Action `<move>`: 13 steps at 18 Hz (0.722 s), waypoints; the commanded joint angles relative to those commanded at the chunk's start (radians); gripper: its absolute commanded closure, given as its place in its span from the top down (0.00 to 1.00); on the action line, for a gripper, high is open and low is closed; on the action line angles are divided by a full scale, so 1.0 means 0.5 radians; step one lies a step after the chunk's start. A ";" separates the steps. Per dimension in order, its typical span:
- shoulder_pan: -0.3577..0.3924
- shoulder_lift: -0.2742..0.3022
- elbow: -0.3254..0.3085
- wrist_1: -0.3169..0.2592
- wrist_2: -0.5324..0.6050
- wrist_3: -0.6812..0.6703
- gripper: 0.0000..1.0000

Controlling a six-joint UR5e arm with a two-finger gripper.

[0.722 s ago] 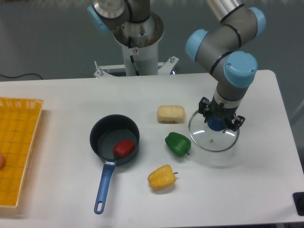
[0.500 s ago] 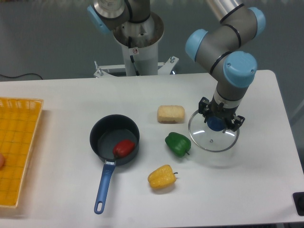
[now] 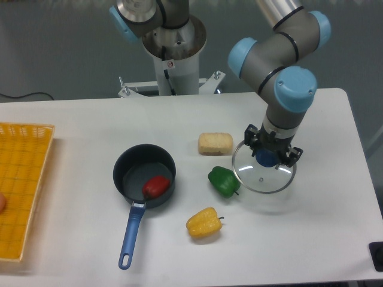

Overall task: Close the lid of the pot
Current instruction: 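Lift the glass lid by its blue knob with the gripper, then carry the held glass lid over to the blue-handled saucepan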

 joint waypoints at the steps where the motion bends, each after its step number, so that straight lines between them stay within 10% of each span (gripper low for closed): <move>1: -0.015 0.003 0.000 -0.006 -0.018 -0.015 0.60; 13: -0.199 0.169 -0.080 -0.101 -0.095 -0.261 0.60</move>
